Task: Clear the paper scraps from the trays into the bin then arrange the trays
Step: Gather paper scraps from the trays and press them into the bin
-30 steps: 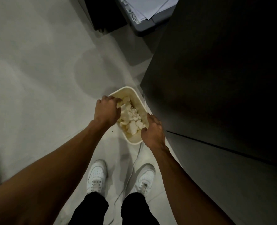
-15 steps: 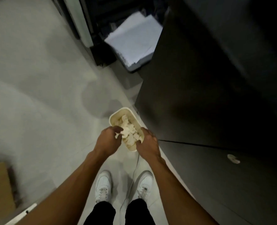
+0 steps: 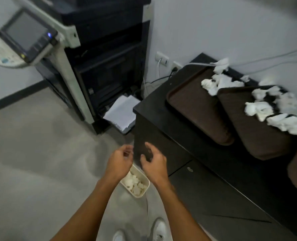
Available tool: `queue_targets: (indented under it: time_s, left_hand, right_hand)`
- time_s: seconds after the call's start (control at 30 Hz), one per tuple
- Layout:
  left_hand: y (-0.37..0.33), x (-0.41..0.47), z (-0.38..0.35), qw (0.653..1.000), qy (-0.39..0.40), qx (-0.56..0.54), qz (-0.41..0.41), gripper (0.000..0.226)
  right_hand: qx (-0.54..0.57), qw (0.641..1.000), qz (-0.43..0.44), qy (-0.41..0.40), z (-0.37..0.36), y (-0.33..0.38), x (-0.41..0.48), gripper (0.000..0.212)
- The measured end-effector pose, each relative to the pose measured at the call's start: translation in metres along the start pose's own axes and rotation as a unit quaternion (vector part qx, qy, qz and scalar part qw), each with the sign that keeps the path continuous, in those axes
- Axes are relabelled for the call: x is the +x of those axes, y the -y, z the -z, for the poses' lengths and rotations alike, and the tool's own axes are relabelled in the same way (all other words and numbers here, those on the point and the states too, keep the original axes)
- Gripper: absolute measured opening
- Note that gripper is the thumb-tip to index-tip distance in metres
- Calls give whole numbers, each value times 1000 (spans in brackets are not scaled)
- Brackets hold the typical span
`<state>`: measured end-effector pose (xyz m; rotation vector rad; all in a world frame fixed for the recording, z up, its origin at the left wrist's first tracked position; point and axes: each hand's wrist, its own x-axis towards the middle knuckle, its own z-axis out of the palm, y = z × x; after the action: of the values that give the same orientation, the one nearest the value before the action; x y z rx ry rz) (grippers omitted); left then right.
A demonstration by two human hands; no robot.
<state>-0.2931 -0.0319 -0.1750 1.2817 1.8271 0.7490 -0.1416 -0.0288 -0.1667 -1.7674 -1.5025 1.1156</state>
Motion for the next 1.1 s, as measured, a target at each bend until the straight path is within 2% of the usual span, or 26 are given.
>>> queue_targets:
  time_s: [0.23,0.4,0.63,0.83,1.1]
  left_hand:
    - [-117,-22,31,991,-22,-34,-124,27]
    - [-199,-41,20,981,27,-32,-188,31]
    - [-300,-63,-33,959,88,-41,-266,32]
    - [-360,-60,-94,950,114,-47,-286,29]
    - [-400,-24,-166,954,128,-7,-271,30]
  right_hand:
    - [54,990,57,-119,94,73,-34,48]
    - [98,976,59,-187,176,94,-53,46]
    - [115,953,59,-273,283,90,-71,47]
    - [87,947,45,-307,364,66,-68,46]
    - [72,957,20,-279,434,24,-22,44]
